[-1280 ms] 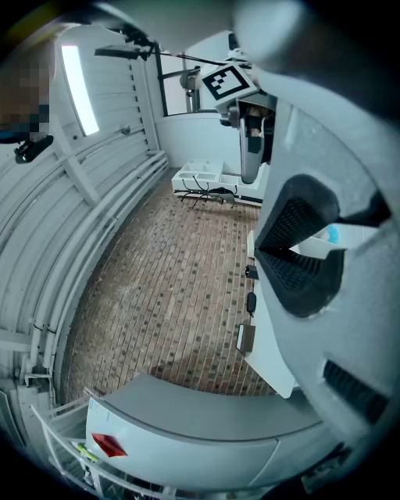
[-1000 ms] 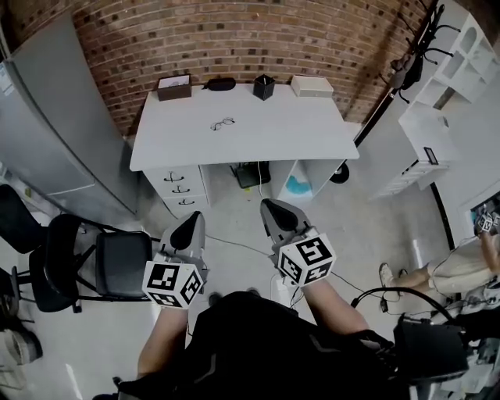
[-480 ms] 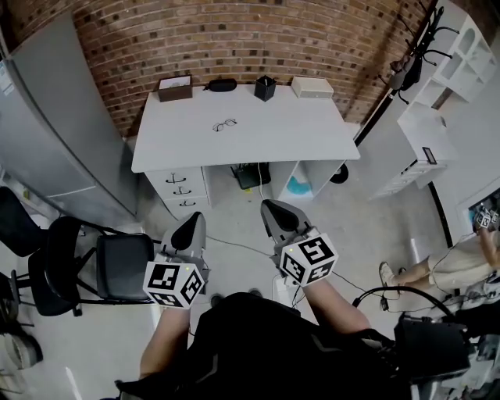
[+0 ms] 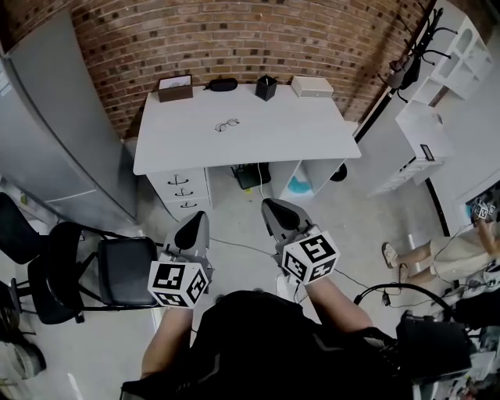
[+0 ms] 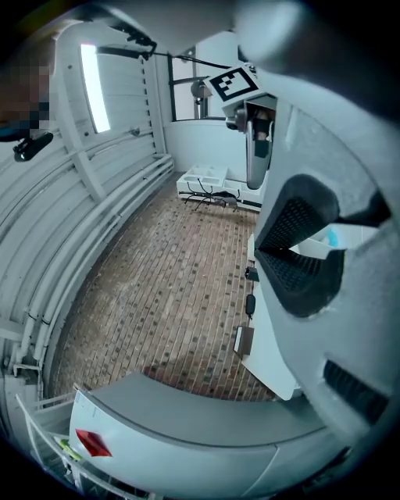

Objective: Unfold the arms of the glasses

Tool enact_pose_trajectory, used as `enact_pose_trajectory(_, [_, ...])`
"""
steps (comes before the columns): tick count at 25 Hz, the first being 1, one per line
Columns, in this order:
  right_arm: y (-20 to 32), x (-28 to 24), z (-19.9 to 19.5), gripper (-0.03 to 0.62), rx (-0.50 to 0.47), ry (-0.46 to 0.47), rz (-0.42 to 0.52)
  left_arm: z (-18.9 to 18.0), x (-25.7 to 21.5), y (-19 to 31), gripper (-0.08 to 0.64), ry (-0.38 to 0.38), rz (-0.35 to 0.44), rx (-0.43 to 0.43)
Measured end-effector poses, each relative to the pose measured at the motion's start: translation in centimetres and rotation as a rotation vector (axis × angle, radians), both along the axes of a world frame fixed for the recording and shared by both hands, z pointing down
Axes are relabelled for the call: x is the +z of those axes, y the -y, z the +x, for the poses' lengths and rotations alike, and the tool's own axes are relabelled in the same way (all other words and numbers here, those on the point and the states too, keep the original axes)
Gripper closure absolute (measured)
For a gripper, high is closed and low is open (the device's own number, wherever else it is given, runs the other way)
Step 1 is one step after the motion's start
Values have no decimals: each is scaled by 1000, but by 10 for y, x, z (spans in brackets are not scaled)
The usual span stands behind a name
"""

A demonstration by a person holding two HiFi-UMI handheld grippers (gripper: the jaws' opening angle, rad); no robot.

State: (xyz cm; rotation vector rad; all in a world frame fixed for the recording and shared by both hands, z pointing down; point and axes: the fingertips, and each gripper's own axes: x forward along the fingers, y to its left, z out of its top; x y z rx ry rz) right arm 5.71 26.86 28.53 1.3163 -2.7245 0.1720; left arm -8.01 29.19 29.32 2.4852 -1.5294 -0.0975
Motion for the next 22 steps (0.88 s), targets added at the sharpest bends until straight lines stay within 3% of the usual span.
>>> enact_pose_trajectory(13, [1, 6, -29, 584, 31, -30, 2, -22, 7, 8, 554, -12, 4, 86])
enact_pose_trajectory(22, [49, 18, -37, 584, -9, -4, -1, -28, 19, 48, 554, -24, -25, 47])
